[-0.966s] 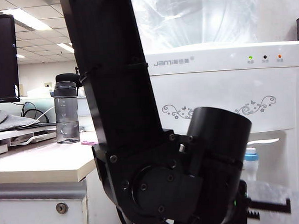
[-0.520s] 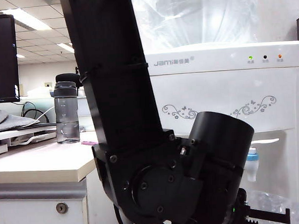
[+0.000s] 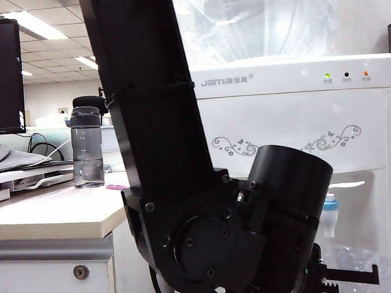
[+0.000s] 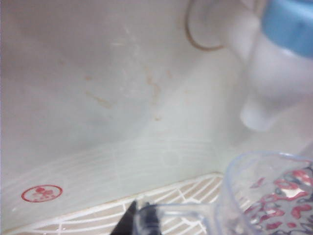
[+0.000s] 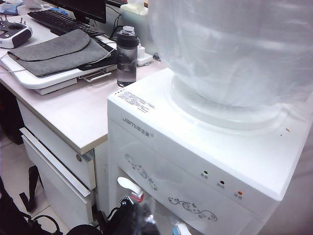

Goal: Pick up the plastic mug from the left desk, go to the cold water outlet of the water dispenser, press the vertical switch to get some water, then put the mug back on the desk.

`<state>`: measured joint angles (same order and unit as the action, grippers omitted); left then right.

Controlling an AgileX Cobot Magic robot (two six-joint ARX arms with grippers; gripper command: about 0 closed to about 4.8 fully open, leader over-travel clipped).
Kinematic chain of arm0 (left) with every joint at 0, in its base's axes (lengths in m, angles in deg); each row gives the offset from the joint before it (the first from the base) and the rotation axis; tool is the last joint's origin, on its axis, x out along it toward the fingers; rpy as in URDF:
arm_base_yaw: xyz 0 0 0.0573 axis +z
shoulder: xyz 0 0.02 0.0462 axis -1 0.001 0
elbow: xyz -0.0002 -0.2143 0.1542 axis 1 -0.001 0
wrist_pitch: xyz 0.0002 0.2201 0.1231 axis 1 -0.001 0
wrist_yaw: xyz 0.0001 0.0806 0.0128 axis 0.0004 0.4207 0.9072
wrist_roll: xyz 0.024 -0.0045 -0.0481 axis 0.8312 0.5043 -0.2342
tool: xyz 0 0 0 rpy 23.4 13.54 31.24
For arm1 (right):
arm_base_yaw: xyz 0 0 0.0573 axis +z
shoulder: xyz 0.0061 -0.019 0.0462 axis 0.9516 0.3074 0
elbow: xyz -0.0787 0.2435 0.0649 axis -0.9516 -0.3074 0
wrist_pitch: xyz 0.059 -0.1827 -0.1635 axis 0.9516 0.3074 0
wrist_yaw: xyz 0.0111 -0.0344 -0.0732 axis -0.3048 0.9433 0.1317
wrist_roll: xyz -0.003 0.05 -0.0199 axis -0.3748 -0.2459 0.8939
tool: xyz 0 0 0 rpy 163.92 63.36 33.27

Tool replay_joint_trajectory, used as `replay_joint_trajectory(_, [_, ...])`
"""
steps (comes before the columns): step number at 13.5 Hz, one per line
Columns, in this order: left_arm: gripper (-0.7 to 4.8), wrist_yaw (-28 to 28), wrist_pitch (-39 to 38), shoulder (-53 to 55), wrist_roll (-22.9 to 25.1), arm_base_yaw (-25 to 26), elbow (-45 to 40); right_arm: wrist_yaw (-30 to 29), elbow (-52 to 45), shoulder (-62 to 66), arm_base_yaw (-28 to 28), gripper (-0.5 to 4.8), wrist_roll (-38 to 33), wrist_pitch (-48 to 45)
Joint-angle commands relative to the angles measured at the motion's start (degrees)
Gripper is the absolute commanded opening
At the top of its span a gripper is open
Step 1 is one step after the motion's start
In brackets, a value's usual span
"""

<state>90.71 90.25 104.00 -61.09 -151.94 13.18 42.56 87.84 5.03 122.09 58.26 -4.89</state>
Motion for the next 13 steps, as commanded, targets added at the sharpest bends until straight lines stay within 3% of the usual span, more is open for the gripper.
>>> replay_joint_trajectory(1, [-0.06, 0.39, 0.94, -0.26, -0.79, -0.04, 0.31, -0.15, 0.13, 0.04, 0.02, -0.01, 0.07, -0.70])
replay_joint_trajectory(10, [-0.06, 1.77, -4.48, -0.04, -1.44, 0.02, 5.16, -0.15, 0.13, 0.04, 0.04, -0.01, 0.07, -0.61])
replay_joint_trajectory(13, [-0.06, 3.10, -7.74, 0.11, -5.07, 0.04, 5.16, -0.15, 0.13, 0.04, 0.04, -0.01, 0.07, -0.61])
